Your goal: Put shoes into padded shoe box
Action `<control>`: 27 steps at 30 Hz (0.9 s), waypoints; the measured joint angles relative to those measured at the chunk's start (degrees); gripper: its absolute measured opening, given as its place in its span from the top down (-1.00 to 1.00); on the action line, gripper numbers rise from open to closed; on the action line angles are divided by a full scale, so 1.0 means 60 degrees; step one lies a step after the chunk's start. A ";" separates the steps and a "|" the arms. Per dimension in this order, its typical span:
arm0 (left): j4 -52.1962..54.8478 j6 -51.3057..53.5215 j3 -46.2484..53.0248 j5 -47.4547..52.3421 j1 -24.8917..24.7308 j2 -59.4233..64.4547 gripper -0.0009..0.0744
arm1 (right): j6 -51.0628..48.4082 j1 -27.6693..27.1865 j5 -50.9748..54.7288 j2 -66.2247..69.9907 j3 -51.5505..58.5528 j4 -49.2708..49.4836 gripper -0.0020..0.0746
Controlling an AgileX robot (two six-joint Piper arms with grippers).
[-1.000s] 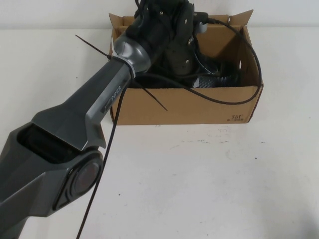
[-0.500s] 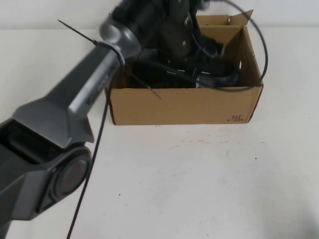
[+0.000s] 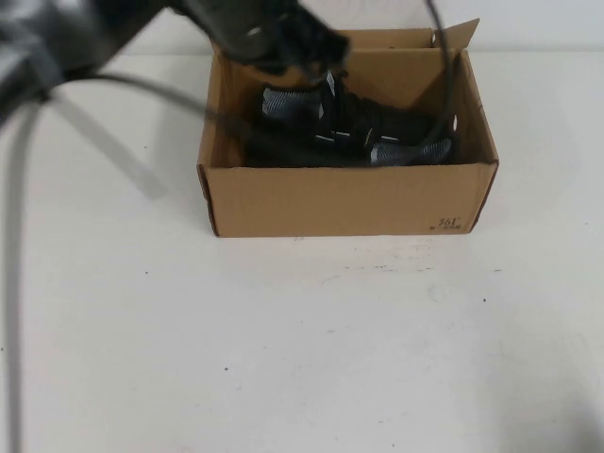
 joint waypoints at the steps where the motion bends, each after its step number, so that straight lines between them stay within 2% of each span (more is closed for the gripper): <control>1: 0.0097 -0.0043 0.0785 -0.0359 0.0000 -0.0550 0.96 | 0.0000 0.0000 0.0000 0.0000 0.0000 0.0000 0.97; 5: 0.0403 -0.0317 0.3459 -0.1543 0.0000 -0.2672 0.98 | 0.0000 0.0000 0.0000 0.0000 0.0000 0.0000 0.97; 14: 0.0597 -0.0376 0.6913 -0.3237 0.0000 -0.6445 0.98 | 0.0000 0.0000 0.0000 0.0000 0.0000 0.0000 0.97; 19: 0.0597 -0.0382 0.7809 -0.3330 0.0000 -0.7211 0.98 | 0.0000 0.0000 0.0000 0.0000 0.0000 0.0000 0.97; 27: 0.0619 -0.0382 0.7889 -0.2692 0.0000 -0.7048 0.98 | 0.0000 0.0000 0.0000 0.0000 0.0000 0.0000 0.97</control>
